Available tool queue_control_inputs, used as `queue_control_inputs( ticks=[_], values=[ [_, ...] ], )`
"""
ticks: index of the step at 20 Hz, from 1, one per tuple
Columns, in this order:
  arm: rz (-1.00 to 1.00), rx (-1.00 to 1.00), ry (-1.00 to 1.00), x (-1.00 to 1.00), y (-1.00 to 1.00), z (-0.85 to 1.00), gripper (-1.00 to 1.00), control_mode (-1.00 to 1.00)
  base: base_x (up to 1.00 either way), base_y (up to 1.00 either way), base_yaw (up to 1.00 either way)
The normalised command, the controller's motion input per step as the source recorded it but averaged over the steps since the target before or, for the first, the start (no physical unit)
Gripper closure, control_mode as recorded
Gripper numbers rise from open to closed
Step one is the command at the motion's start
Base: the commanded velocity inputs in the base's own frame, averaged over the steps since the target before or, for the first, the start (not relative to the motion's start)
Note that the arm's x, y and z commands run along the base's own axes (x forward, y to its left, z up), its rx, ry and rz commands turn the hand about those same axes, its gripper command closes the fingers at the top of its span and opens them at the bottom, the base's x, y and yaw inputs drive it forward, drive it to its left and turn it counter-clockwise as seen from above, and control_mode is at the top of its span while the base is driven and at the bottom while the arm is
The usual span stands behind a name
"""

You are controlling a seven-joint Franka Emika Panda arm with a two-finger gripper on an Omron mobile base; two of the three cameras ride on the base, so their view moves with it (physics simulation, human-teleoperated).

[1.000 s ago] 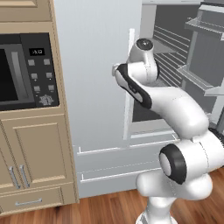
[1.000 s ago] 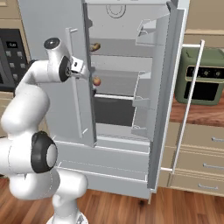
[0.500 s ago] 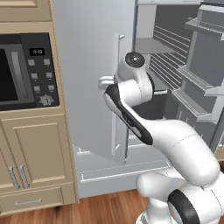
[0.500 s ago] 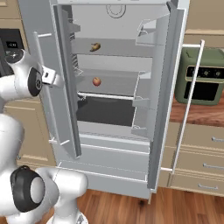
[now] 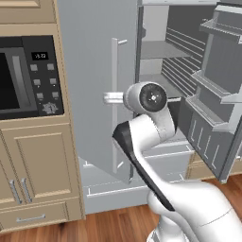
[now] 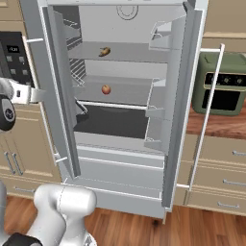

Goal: Retrieve the banana and peach from the fridge and place them into the bowl on the dining table.

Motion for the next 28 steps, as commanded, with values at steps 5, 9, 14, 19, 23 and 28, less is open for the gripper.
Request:
queue_control_inputs(
  ticks=[5, 9, 14, 19, 23, 28],
  values=[
    [-0.01, 0.00, -0.24, -0.76, -0.49, 0.89, 1.00, -1.00, 0.00, 0.00, 0.00],
    [-0.06, 0.02, -0.01, -0.33, -0.78, 0.71, 1.00, -1.00, 0.00, 0.00, 0.00],
    [-0.01, 0.06, 0.10, -0.02, -0.66, 0.37, 1.00, -1.00, 0.00, 0.00, 0.00],
    [0.02, 0.01, 0.10, 0.04, -0.16, -0.01, 1.00, -1.00, 0.00, 0.00, 0.00],
    [0.02, 0.00, 0.01, 0.00, -0.17, -0.13, 1.00, -1.00, 0.00, 0.00, 0.00],
    [0.00, 0.00, 0.00, 0.00, -0.01, -0.14, 1.00, -1.00, 0.00, 0.00, 0.00]
  ],
)
